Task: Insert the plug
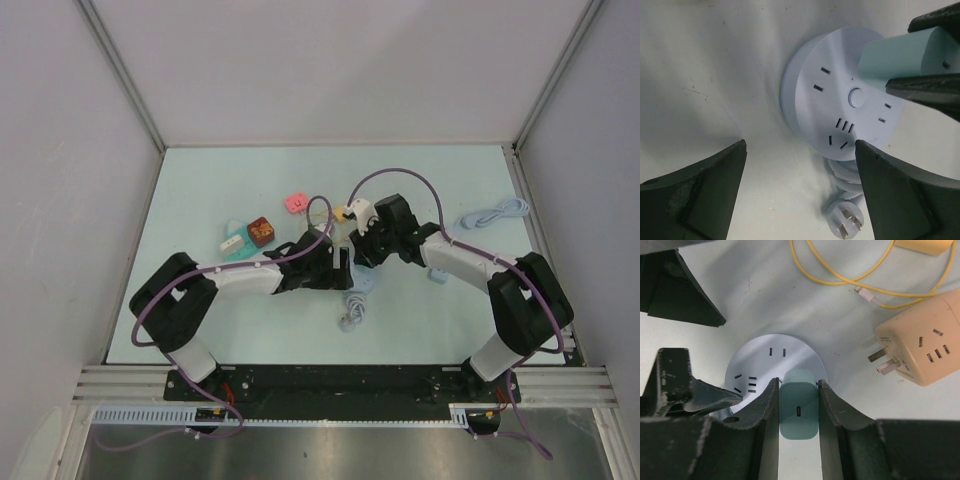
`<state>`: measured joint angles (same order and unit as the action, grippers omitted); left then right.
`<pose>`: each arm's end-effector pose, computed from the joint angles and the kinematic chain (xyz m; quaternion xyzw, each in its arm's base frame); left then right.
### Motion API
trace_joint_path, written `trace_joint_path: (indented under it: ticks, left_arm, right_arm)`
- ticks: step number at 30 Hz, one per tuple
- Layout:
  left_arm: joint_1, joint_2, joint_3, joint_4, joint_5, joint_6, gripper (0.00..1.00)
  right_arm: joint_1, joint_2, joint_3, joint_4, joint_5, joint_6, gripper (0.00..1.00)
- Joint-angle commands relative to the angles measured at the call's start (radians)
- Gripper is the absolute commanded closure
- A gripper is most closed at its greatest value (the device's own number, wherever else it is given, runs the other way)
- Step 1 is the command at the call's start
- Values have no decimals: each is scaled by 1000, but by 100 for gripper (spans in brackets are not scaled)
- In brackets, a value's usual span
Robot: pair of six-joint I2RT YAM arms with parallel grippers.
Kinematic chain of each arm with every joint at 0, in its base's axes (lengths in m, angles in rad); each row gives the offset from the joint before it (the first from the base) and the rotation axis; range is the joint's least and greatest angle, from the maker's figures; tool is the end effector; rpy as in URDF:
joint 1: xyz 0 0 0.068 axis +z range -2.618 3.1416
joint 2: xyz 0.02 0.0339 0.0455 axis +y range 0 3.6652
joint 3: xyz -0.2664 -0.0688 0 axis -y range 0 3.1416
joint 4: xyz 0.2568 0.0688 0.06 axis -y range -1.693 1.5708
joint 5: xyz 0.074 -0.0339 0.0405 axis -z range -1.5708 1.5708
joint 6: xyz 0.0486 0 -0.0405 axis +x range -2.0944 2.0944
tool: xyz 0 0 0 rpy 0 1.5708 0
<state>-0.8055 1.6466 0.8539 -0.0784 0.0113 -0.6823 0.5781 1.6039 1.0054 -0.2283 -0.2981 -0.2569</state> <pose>0.2366 -0.2471 0.1446 0.0598 0.9375 -0.2360 0.2486 0.2907 0.2067 0.1960 -0.4229 0.8203 0.1940 0.3327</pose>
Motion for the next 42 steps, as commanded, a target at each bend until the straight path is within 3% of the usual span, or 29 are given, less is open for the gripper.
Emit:
trace_joint_path:
  ticks: [1, 21, 27, 36, 42]
  left_arm:
    - [-4, 50, 13, -4, 9, -22, 6]
    - [9, 53, -9, -38, -10, 10, 9]
    - [23, 21, -36, -21, -8, 10, 9]
    - [29, -47, -85, 25, 3, 4, 8]
    - [29, -65, -98, 29, 9, 6, 8]
  right_arm:
    - [0, 36, -74, -62, 145, -31, 100]
    - [17, 59, -151, -151, 290, -81, 100]
    - [72, 57, -160, -184, 358, -61, 100]
    - [-6, 50, -171, -169, 248, -2, 100]
    - [29, 85, -169, -183, 309, -12, 100]
